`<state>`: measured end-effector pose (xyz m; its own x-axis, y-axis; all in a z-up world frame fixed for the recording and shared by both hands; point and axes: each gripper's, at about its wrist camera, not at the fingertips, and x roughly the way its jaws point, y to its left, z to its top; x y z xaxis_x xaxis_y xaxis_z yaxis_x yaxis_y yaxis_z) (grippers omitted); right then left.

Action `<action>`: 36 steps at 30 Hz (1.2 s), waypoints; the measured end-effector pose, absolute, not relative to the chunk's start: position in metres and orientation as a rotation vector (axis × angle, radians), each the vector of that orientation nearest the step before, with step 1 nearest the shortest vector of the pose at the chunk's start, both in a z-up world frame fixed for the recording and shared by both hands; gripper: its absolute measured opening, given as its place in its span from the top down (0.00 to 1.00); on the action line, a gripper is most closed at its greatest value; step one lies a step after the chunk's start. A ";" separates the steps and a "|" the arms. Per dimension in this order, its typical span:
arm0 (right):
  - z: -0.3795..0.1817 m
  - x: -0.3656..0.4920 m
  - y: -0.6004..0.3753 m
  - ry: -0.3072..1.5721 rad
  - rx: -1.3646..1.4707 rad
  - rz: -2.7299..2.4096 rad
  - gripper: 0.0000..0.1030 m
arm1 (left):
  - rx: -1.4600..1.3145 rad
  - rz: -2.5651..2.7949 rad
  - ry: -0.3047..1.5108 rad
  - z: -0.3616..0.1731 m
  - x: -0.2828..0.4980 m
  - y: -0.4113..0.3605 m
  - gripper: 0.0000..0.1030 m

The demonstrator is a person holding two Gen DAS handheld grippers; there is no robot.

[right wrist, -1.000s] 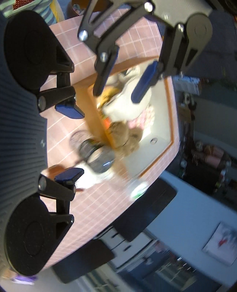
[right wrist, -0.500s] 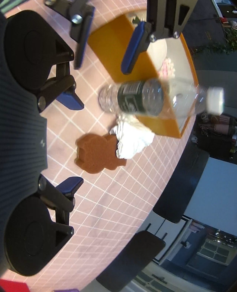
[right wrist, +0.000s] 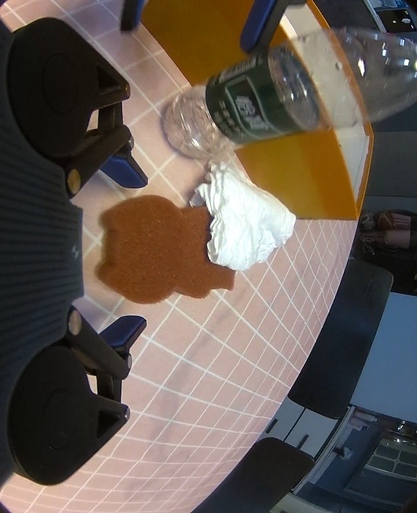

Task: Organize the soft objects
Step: 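Grasp the brown bear-shaped sponge with the right tool while the left tool grasps the white tissue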

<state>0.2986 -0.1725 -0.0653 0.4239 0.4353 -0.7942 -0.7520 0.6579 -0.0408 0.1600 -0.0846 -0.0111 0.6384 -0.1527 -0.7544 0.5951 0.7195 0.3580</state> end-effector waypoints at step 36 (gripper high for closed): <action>-0.063 0.236 -0.300 0.936 -0.414 0.700 0.35 | 1.025 -0.585 0.651 -0.124 0.187 -0.169 0.17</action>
